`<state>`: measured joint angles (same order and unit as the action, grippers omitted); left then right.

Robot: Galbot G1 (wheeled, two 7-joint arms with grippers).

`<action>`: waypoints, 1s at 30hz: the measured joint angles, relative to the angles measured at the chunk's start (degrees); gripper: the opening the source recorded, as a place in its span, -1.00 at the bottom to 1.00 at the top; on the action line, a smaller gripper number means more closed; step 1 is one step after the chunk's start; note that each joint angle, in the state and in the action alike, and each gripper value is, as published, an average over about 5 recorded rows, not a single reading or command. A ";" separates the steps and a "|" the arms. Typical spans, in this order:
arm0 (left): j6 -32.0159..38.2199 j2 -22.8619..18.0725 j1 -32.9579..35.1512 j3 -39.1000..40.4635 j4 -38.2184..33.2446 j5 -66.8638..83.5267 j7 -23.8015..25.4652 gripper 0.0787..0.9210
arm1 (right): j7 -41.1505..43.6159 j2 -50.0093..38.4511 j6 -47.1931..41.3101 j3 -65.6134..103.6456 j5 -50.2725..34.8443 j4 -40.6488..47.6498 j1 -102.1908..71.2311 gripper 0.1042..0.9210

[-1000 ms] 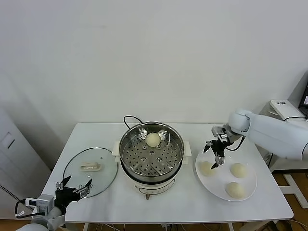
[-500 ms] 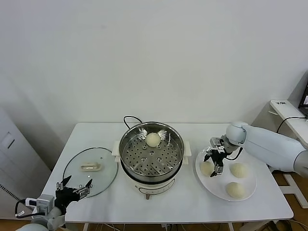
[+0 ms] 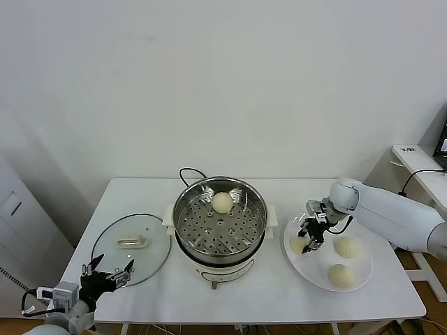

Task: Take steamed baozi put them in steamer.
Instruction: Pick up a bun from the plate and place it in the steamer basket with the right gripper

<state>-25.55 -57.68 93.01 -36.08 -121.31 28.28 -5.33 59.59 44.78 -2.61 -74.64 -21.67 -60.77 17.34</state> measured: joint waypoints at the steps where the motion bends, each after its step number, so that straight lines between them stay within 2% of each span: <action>1: 0.00 0.00 0.02 -0.01 0.01 -0.02 -0.01 0.77 | 0.33 -0.12 -0.25 -0.89 -0.77 -0.58 1.49 -0.13; 17: 0.13 -0.10 0.16 0.23 -0.10 -0.43 -0.07 0.77 | 3.89 1.83 -7.13 -16.37 -18.69 -10.60 29.77 -0.13; 30: 0.39 0.52 0.16 0.32 0.15 -0.90 -0.09 0.77 | -3.23 7.91 -14.51 -16.34 -32.15 -16.55 34.38 -0.13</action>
<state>-25.15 -57.16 93.16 -35.75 -121.16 27.38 -5.42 56.36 52.69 -17.12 -90.98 -53.82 -77.33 51.72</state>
